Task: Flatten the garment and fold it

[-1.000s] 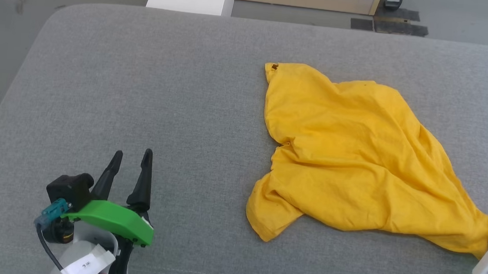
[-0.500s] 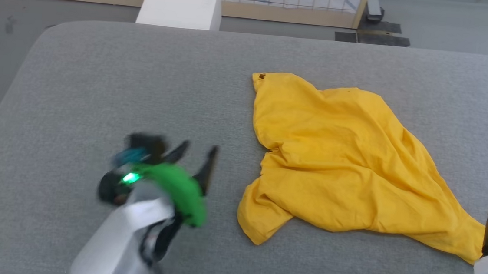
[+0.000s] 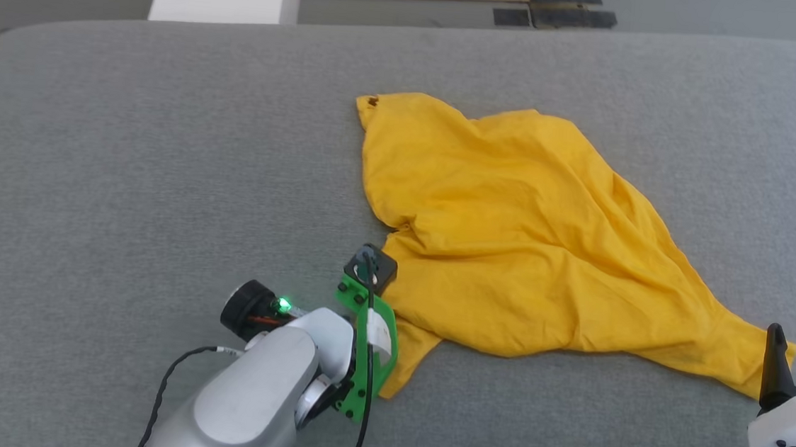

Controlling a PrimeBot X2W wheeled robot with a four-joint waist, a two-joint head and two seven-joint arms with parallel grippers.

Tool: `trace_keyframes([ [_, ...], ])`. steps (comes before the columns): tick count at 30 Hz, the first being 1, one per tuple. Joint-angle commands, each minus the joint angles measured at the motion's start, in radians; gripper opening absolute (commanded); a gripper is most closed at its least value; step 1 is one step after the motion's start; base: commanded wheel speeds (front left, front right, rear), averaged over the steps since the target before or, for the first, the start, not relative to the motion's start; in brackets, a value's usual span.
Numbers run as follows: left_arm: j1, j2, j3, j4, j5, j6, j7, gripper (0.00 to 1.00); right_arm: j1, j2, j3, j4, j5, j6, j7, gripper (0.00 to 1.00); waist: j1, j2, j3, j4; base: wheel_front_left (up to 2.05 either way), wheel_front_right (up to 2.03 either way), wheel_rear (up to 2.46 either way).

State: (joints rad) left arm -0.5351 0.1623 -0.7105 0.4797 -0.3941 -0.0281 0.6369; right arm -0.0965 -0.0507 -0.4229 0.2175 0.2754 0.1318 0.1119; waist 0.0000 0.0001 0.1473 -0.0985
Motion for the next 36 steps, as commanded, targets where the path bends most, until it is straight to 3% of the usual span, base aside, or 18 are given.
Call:
trace_keyframes([
  [1,-0.012,0.002,-0.009,0.016,0.006,-0.01,0.008,1.0,0.015,0.0,0.002,0.006,0.003,-0.001,-0.013,1.0,0.0,-0.0001,0.026,-0.027,0.0,0.0,0.0],
  [2,-0.008,0.002,-0.015,0.027,0.004,-0.016,0.014,1.0,0.016,0.0,0.003,0.009,0.004,-0.001,-0.016,1.0,0.0,-0.0001,0.028,-0.029,0.0,0.0,0.0],
  [3,-0.005,0.006,-0.025,0.041,0.005,-0.024,0.022,0.93,0.018,0.0,0.005,0.013,0.005,-0.001,-0.02,1.0,0.0,-0.0001,0.029,-0.032,0.0,0.0,0.0],
  [4,-0.002,0.009,-0.028,0.049,0.002,-0.031,0.025,0.79,0.019,0.0,0.006,0.016,0.005,-0.001,-0.023,1.0,0.0,-0.0001,0.03,-0.033,0.0,0.0,0.0],
  [5,0.0,0.011,-0.023,0.054,-0.008,-0.035,0.018,0.25,0.021,0.0,0.008,0.02,0.006,-0.001,-0.026,1.0,0.0,-0.0001,0.03,-0.034,0.0,0.0,0.0],
  [6,0.001,0.012,-0.015,0.057,-0.017,-0.036,0.009,0.0,0.023,0.0,0.007,0.024,0.006,-0.001,-0.03,1.0,0.0,-0.0001,0.028,-0.03,0.0,0.0,0.0],
  [12,-0.032,0.018,0.123,0.019,-0.108,0.004,-0.104,0.0,0.037,0.0,-0.004,0.048,-0.007,-0.001,-0.042,1.0,0.0,-0.0001,0.0,0.022,0.0,0.0,0.0],
  [17,-0.063,0.085,0.277,-0.023,-0.166,0.082,-0.182,0.0,0.034,0.0,0.007,0.059,-0.019,-0.001,-0.038,1.0,0.0,-0.0001,-0.029,0.07,0.0,0.0,0.0],
  [22,0.005,0.158,0.407,0.008,-0.237,0.166,-0.184,0.0,0.019,0.0,0.045,0.065,-0.019,-0.001,-0.032,1.0,0.0,-0.0001,-0.036,0.088,0.0,0.0,0.0],
  [26,0.087,0.171,0.449,0.047,-0.29,0.189,-0.153,0.0,0.014,0.0,0.058,0.063,-0.021,-0.001,-0.028,1.0,0.0,-0.0001,-0.034,0.097,0.0,0.0,0.0],
  [27,0.102,0.164,0.464,0.045,-0.308,0.193,-0.159,0.21,0.014,0.0,0.061,0.062,-0.023,-0.001,-0.026,1.0,0.0,-0.0001,-0.034,0.1,0.0,0.0,0.0],
  [28,0.111,0.16,0.477,0.04,-0.322,0.193,-0.169,0.98,0.013,0.0,0.062,0.06,-0.025,-0.001,-0.025,1.0,0.0,-0.0001,-0.034,0.102,0.0,0.0,0.0],
  [31,0.132,0.149,0.54,-0.012,-0.363,0.194,-0.248,1.0,0.003,0.0,0.08,0.048,-0.035,-0.001,-0.016,1.0,0.0,-0.0001,-0.038,0.105,0.0,0.0,0.0],
  [36,0.204,0.189,0.618,-0.14,-0.309,0.208,-0.497,1.0,-0.041,0.0,0.126,0.016,-0.052,-0.001,0.028,1.0,0.0,-0.0001,-0.042,0.113,0.0,0.0,0.0],
])
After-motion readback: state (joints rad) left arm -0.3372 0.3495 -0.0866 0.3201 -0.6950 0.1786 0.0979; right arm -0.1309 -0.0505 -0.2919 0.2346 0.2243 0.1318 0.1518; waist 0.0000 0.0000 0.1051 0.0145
